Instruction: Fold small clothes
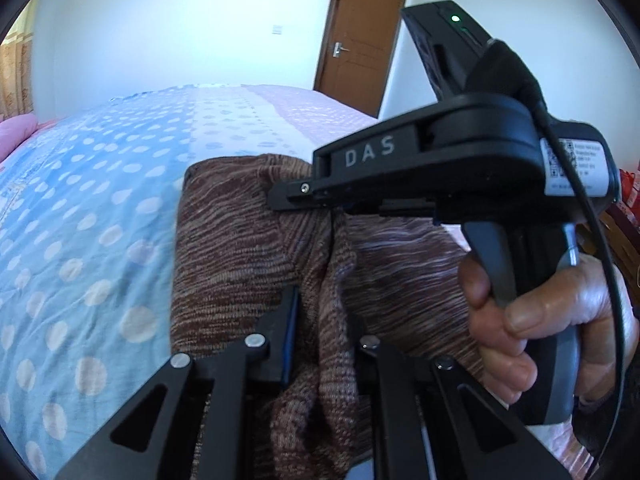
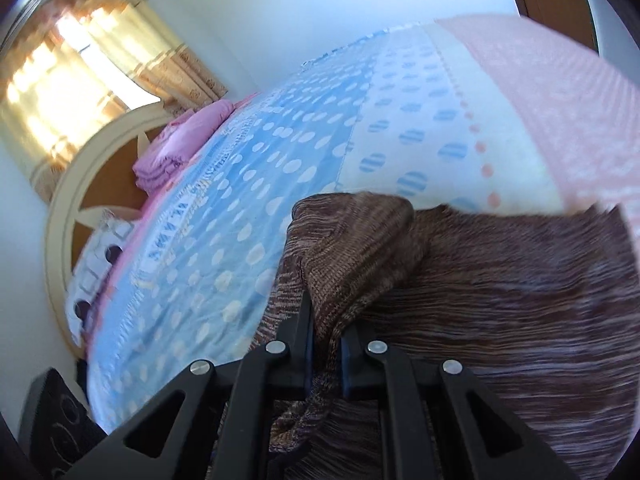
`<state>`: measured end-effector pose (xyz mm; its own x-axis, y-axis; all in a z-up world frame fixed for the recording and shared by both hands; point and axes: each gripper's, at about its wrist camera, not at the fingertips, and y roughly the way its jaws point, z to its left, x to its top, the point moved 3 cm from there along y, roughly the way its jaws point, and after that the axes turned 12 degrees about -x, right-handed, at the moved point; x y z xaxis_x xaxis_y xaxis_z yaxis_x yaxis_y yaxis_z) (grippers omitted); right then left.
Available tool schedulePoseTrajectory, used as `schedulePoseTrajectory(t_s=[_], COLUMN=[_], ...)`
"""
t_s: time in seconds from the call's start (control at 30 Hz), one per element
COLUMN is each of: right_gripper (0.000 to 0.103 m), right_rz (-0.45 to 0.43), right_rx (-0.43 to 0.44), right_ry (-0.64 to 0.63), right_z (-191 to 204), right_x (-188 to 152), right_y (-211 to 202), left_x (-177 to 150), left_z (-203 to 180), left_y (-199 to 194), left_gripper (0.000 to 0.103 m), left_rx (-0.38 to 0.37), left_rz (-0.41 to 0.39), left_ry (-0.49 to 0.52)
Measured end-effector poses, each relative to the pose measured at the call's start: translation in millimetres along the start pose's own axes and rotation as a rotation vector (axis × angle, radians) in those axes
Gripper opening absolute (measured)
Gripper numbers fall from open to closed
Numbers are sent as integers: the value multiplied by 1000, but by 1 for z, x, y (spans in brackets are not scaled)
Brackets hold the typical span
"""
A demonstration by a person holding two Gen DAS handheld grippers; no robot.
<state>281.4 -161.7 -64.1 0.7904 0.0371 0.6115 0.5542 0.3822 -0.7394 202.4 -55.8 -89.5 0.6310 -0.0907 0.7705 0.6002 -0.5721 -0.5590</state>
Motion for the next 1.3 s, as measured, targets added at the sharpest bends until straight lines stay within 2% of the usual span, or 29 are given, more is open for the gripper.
schedulePoseTrajectory(t_s=[0.13, 0.4, 0.53, 0.67, 0.77, 0.9, 1.03, 1.1, 1.2, 1.23, 1.27, 1.3], right_gripper=[9, 9, 9, 9, 9, 9, 9, 9, 12, 14, 22, 36], right_rz=[-18, -43, -37, 6, 38, 67, 53, 51, 42, 39, 42, 48], right_rx=[-33, -166, -227, -256, -256, -252, -223, -215, -224, -227, -234, -256], right_ry=[-30, -213, -273, -245, -209, -188, -146, -133, -105, -90, -76, -62], right_z=[-17, -37, -61, -102, -126, -144, -152, -156, -162, -163, -165, -168], right_x=[8, 25, 25, 15, 3, -11, -17, -20, -25, -26, -28, -31], right_y=[-14, -46, -61, -64, -59, -45, -42, -42, -43, -44, -45, -48], left_x=[13, 38, 42, 41, 32, 26, 24, 18, 5, 2, 0, -3], left_z=[-17, -54, -85, -104, -113, -114, -121, -118, -119, -116, -112, -107], left_y=[8, 37, 57, 78, 98, 119, 125, 108, 84, 77, 69, 57], left_gripper=[14, 14, 14, 13, 13, 13, 15, 23, 52, 58, 60, 61], left_rx=[-24, -90, -135, -180, -175, -162, -166, -170, -222, -233, -241, -244], left_rz=[-7, -2, 10, 43, 89, 130, 131, 138, 157, 159, 159, 154], left_ry=[28, 52, 81, 74, 90, 83, 78, 73, 67, 65, 65, 63])
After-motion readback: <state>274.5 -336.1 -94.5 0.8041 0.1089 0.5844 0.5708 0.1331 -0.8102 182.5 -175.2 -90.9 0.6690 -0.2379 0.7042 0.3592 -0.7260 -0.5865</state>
